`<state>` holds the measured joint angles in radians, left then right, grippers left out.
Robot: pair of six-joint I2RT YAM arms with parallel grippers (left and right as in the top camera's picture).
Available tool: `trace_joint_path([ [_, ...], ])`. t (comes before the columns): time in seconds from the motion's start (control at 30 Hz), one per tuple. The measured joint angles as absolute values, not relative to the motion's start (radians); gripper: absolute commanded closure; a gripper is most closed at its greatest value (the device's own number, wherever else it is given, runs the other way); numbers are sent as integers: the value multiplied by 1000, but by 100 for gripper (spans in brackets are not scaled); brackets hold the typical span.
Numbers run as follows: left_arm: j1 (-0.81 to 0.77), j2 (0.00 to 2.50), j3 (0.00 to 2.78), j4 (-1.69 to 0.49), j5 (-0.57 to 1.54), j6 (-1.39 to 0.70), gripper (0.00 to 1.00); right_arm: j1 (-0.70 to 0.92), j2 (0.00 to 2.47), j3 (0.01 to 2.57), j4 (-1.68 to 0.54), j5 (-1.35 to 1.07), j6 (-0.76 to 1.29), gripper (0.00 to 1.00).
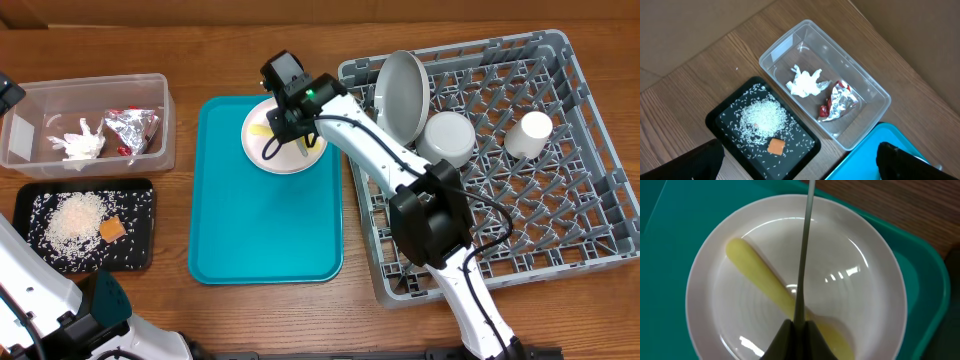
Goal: Sort waste into correct bins and load items into the dishwasher rack
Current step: 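Grasp the gray knife, carry it right and insert it into the rack, then move the right gripper back over the yellow spoon on the plate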
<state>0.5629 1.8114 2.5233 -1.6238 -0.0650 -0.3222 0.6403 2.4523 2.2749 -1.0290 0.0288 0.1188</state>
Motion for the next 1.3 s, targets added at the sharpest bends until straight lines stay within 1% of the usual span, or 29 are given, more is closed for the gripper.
trace_joint_path([
  [0.1,563,1811,2523,-1624,-65,-322,0,617,2439,2341,-1126,38,124,96],
  [0.23,563,1811,2523,-1624,-65,-322,0,547,2393,2416,-1275,84,130,96],
  [0.5,563,1811,2523,-1624,-65,-322,0,389,2318,2442,-1461,120,130,96],
  [0.73,563,1811,2523,-1624,-65,-322,0,386,2318,2442,-1497,76,109,96],
  [0.97,563,1811,2523,-1624,-65,-322,0,390,2318,2398,-1461,47,102,95],
  [1.0,563,1811,2523,-1624,-65,-322,0,390,2318,2387,-1451,43,101,88],
  [1.03,563,1811,2523,-1624,-65,-322,0,390,2318,2372,-1440,36,102,72],
  [1.1,563,1811,2523,-1624,-65,-322,0,390,2318,2349,-1423,29,102,30],
  [1.13,563,1811,2523,-1624,-65,-322,0,390,2318,2344,-1418,27,101,16],
  [1.17,563,1811,2523,-1623,-65,-322,0,390,2318,2342,-1410,25,100,10],
  [1.2,563,1811,2523,-1624,-65,-322,0,390,2318,2341,-1404,25,101,7],
  [1.3,563,1811,2523,-1624,-65,-322,0,390,2318,2341,-1399,22,99,5],
])
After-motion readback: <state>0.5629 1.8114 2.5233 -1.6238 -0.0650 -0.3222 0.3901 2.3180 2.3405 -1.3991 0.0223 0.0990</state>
